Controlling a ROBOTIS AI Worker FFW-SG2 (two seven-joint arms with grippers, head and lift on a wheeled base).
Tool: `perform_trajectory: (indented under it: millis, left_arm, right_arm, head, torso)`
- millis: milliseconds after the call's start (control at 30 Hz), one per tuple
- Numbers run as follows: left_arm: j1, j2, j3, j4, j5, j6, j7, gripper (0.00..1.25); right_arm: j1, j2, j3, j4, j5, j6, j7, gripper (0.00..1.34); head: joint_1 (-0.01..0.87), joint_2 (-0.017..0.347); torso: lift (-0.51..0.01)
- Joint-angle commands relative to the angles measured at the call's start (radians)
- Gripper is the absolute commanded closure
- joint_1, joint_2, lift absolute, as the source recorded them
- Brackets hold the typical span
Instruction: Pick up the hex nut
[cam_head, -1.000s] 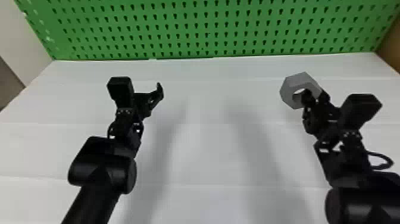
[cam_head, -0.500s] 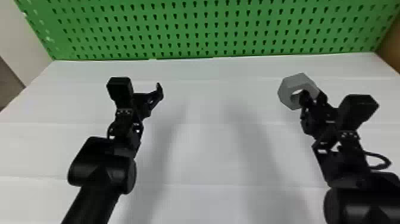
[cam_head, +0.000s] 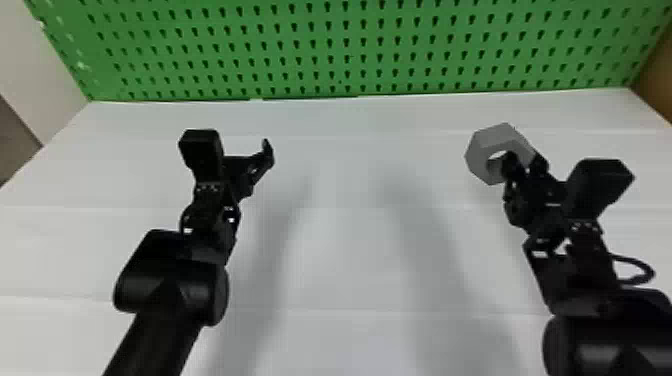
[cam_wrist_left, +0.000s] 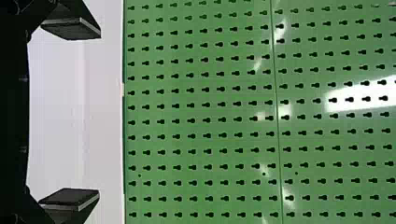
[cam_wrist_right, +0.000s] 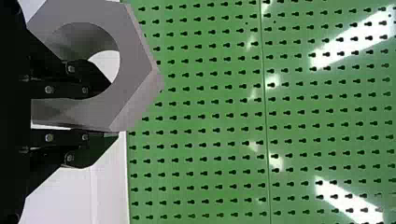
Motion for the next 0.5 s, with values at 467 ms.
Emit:
perform_trajectory:
  millis: [467]
  left_arm:
    - [0.002,0.0,0.002,0.0,0.0,0.0,0.0,0.09]
  right_arm:
    - [-0.005,0.001,0.003,0.005,0.0,0.0,0.0,1.07]
  head:
    - [0.785,0.149]
  torso:
    - [-0.085]
